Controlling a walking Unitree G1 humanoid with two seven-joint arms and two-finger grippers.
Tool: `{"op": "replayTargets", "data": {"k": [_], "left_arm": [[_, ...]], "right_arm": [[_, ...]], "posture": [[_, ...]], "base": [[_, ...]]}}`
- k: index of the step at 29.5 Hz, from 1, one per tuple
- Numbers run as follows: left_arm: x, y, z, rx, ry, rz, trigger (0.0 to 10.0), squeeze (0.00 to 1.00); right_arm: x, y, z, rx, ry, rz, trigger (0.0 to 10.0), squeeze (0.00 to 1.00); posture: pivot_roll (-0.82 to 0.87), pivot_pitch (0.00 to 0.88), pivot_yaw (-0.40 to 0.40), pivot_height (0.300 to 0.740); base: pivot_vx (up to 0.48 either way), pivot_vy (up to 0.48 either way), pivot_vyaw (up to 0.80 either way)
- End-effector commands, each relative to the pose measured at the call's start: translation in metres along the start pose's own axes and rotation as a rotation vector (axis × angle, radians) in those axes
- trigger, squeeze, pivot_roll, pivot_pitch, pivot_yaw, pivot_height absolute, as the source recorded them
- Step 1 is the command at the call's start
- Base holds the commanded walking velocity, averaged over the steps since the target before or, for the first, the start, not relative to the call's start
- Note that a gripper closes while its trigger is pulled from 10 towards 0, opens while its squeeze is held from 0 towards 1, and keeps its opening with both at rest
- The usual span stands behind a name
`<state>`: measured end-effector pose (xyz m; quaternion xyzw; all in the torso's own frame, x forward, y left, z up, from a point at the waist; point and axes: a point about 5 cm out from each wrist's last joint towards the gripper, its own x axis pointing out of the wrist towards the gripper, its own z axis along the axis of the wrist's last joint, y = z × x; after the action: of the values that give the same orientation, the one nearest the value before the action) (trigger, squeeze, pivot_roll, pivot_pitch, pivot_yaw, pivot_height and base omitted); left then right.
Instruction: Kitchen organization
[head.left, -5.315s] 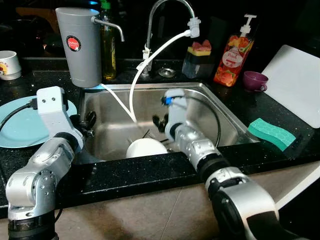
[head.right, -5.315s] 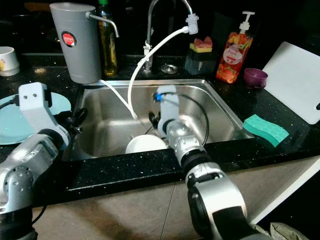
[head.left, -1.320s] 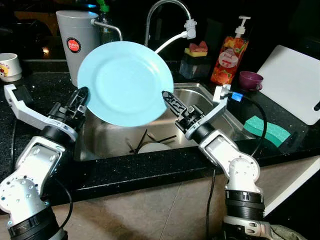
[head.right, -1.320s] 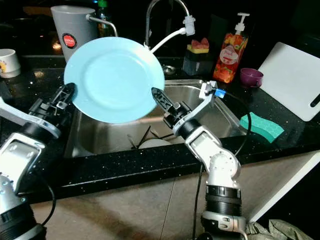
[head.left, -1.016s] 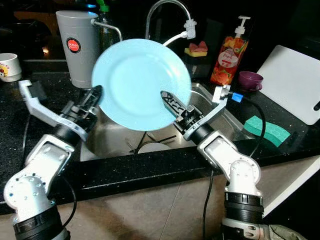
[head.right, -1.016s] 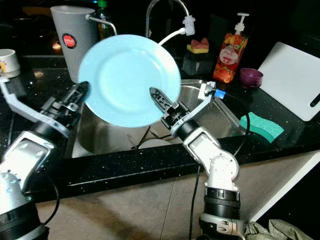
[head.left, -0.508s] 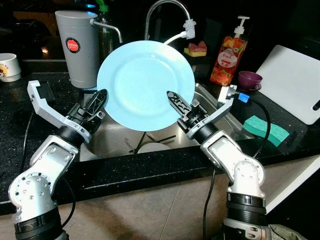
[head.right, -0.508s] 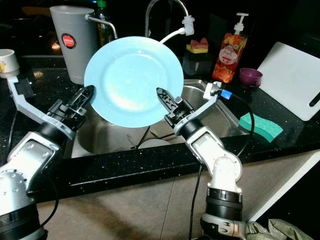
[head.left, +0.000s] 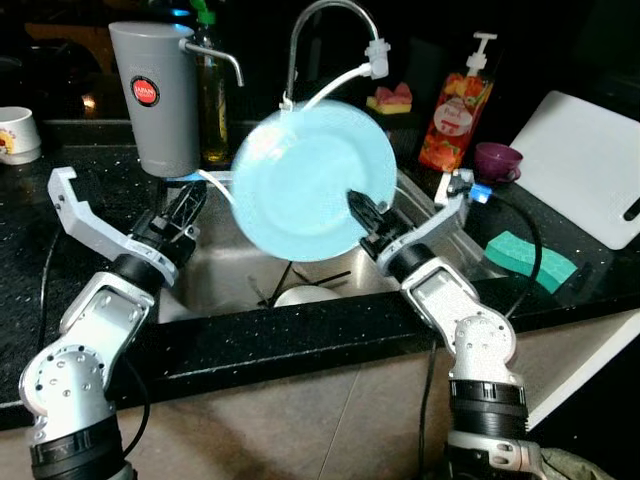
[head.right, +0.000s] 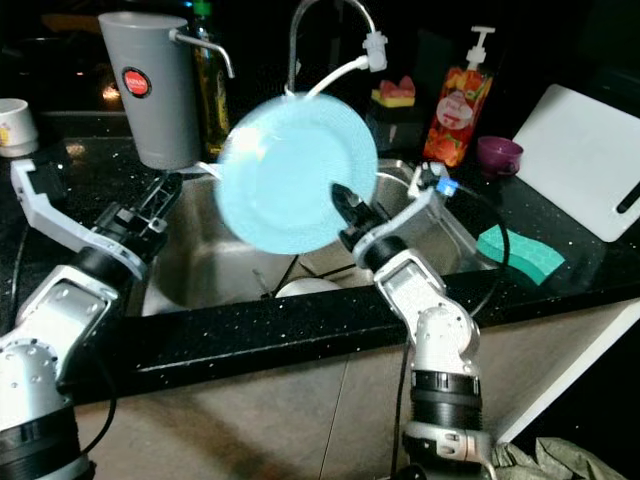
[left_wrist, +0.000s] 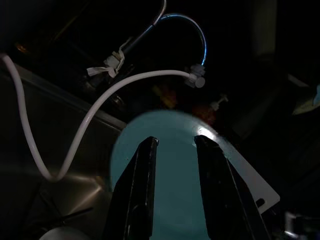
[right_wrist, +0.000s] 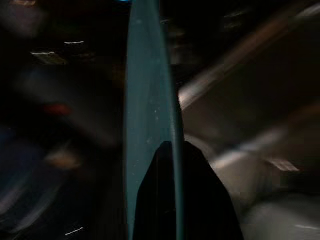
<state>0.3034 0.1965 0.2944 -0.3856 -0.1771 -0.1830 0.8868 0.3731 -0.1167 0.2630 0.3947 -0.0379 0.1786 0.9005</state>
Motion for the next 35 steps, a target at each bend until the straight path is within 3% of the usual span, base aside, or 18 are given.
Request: {"op": "replayTargets", "data": {"k": [1,2,6,8,12,13,16,20,25,32,34,35], "left_arm": [[-0.002,0.005,-0.004,-0.008,0.011,0.025,10.0,0.00],[-0.002,0.007,-0.007,-0.008,0.020,0.043,10.0,0.00],[-0.002,0.007,-0.009,-0.007,0.027,0.055,10.0,0.00],[-0.002,0.007,-0.013,0.010,0.043,0.058,10.0,0.00],[-0.004,0.004,-0.018,0.025,0.062,0.052,10.0,0.00],[-0.004,0.004,-0.019,0.025,0.066,0.051,10.0,0.00],[-0.005,0.004,-0.022,0.024,0.075,0.047,10.0,0.00],[-0.004,0.003,-0.024,0.026,0.081,0.043,10.0,0.00],[-0.005,0.004,-0.029,0.056,0.106,0.041,10.0,0.00],[-0.004,0.000,-0.034,0.054,0.124,0.018,10.0,0.00],[-0.003,-0.009,-0.038,0.221,0.148,-0.019,10.0,0.00],[-0.003,-0.009,-0.038,0.221,0.148,-0.019,10.0,0.00]], "right_arm": [[0.002,-0.006,0.006,-0.033,-0.040,-0.058,10.0,0.00],[0.008,-0.015,-0.001,-0.073,-0.028,-0.135,10.0,0.00],[0.011,-0.019,-0.009,-0.111,-0.005,-0.172,10.0,0.00],[0.013,-0.022,-0.020,-0.133,0.028,-0.193,10.0,1.00],[0.013,-0.015,-0.015,-0.046,-0.052,-0.127,10.0,1.00],[0.012,-0.010,-0.008,-0.006,-0.094,-0.083,10.0,0.00],[0.008,-0.001,0.007,0.068,-0.165,-0.001,10.0,0.00],[-0.001,0.018,0.016,0.053,-0.185,0.113,10.0,0.00],[-0.013,0.041,-0.002,-0.220,-0.130,0.200,10.0,0.00],[-0.020,0.042,-0.016,-0.323,-0.096,0.181,10.0,0.00],[-0.022,0.035,-0.017,-0.392,-0.111,0.089,10.0,0.00],[-0.022,0.035,-0.017,-0.392,-0.111,0.089,10.0,0.00]], "posture": [[0.06,0.126,-0.107,0.740],[0.06,0.126,-0.107,0.740],[0.07,0.126,-0.113,0.740],[0.07,0.126,-0.113,0.740],[0.08,0.130,-0.116,0.740],[0.07,0.131,-0.115,0.740],[0.07,0.131,-0.114,0.740],[0.07,0.129,-0.111,0.740],[0.06,0.127,-0.105,0.740],[0.07,0.117,-0.097,0.740],[0.07,0.112,-0.098,0.740],[0.07,0.112,-0.098,0.740]], "base": [[0.000,0.000,0.00],[0.000,0.000,0.00],[0.000,0.000,0.00],[0.000,0.000,0.00],[0.000,0.000,0.00],[0.000,0.000,0.00],[0.000,0.000,0.00],[0.000,0.000,0.00],[0.000,0.000,0.00],[0.000,0.000,0.00],[0.000,0.000,0.00],[0.000,0.000,0.00]]}}
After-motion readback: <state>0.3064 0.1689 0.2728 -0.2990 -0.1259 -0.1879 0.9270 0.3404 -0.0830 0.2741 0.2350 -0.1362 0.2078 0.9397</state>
